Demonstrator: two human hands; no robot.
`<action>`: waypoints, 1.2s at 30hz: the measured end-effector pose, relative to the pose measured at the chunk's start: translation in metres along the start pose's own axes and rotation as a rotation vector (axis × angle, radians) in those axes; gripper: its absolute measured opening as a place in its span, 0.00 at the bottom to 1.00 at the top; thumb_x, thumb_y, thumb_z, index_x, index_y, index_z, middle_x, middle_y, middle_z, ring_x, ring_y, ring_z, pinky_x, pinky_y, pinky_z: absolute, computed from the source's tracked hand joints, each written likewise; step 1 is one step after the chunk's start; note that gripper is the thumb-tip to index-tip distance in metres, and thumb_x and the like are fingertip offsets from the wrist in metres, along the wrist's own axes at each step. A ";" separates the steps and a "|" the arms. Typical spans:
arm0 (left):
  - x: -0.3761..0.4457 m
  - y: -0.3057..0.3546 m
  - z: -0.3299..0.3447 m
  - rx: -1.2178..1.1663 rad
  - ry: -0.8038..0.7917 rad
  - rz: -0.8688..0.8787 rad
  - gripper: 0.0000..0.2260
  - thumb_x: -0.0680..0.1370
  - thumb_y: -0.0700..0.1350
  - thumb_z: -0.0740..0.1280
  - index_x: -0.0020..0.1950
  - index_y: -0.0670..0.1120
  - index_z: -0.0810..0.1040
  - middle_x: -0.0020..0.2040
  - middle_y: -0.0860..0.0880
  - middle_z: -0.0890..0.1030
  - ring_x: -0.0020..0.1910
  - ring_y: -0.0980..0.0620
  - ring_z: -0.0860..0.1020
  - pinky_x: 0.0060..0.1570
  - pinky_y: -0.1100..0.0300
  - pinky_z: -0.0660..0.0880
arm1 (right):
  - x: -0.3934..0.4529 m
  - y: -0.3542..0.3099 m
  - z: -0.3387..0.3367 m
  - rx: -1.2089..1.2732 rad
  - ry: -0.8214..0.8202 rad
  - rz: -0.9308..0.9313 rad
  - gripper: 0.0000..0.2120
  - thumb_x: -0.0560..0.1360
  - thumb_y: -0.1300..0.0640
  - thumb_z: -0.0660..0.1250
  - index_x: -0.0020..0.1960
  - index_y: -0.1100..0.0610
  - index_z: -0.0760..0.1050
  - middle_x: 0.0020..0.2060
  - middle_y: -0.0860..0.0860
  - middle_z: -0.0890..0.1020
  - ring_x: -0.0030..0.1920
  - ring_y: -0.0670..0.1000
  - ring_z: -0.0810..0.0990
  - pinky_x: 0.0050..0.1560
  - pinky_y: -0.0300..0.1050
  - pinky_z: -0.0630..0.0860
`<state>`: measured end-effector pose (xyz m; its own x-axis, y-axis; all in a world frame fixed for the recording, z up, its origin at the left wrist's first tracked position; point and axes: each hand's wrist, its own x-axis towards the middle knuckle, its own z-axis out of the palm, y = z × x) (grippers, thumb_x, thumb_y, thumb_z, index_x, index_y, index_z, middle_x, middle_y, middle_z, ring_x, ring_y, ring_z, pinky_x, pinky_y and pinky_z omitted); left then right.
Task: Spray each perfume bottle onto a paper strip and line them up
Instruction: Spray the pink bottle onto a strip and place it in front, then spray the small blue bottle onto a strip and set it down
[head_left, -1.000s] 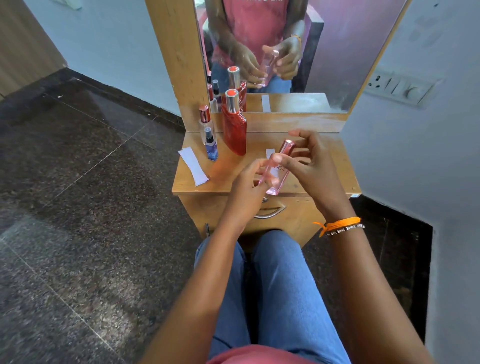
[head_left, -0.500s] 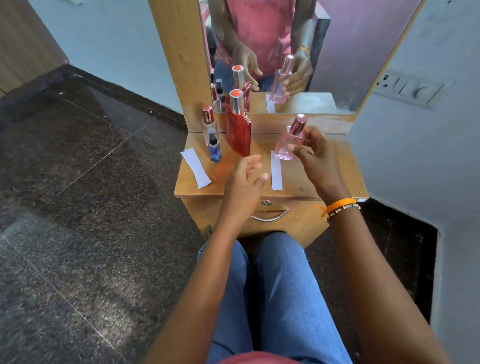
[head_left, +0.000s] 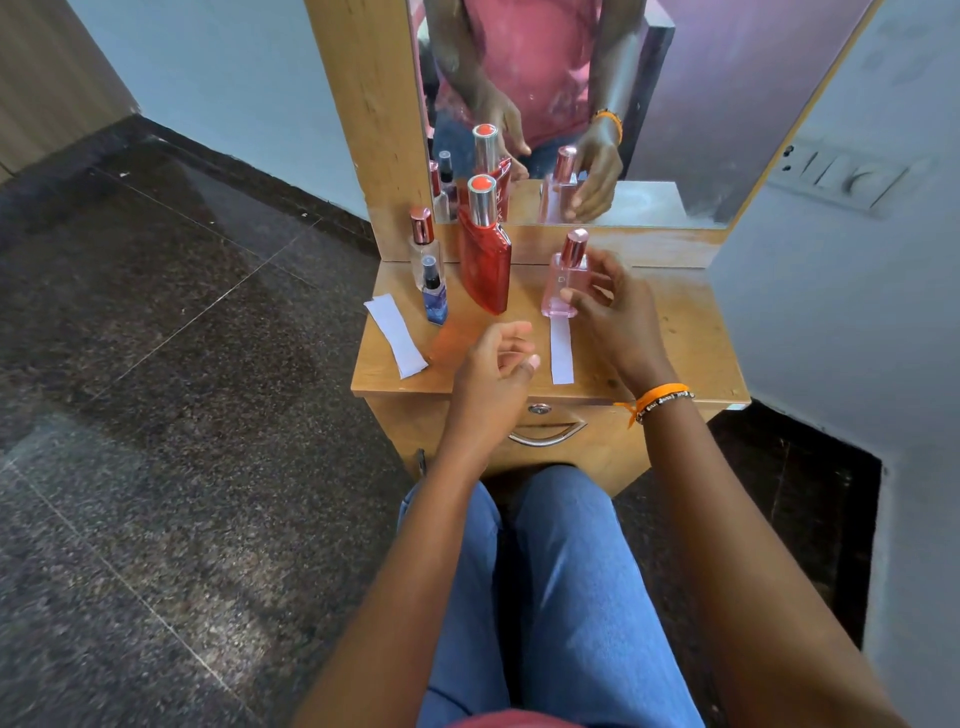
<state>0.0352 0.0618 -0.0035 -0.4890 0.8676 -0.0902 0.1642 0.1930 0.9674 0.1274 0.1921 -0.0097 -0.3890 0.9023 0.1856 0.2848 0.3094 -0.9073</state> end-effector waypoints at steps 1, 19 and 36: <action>-0.001 0.000 0.000 0.007 -0.004 0.002 0.13 0.77 0.38 0.64 0.60 0.48 0.74 0.51 0.53 0.78 0.50 0.58 0.75 0.47 0.76 0.69 | -0.003 0.000 -0.001 -0.012 0.049 -0.013 0.22 0.72 0.66 0.68 0.65 0.57 0.70 0.56 0.51 0.79 0.52 0.43 0.77 0.55 0.32 0.74; -0.011 -0.041 -0.060 0.649 0.425 0.003 0.17 0.77 0.37 0.59 0.65 0.44 0.74 0.64 0.44 0.73 0.59 0.41 0.67 0.58 0.51 0.66 | -0.053 -0.046 0.125 -0.226 -0.126 -0.114 0.04 0.71 0.64 0.66 0.44 0.65 0.78 0.40 0.59 0.83 0.41 0.57 0.79 0.39 0.46 0.69; -0.011 -0.048 -0.062 0.592 0.408 0.069 0.23 0.76 0.29 0.54 0.68 0.44 0.71 0.63 0.46 0.73 0.59 0.44 0.66 0.58 0.54 0.69 | -0.040 -0.054 0.127 -0.011 -0.047 0.312 0.09 0.66 0.61 0.74 0.33 0.51 0.77 0.36 0.54 0.84 0.41 0.54 0.83 0.47 0.55 0.80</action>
<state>-0.0201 0.0148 -0.0340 -0.7231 0.6686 0.1738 0.5861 0.4606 0.6666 0.0164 0.1016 -0.0160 -0.3212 0.9396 -0.1185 0.4059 0.0236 -0.9136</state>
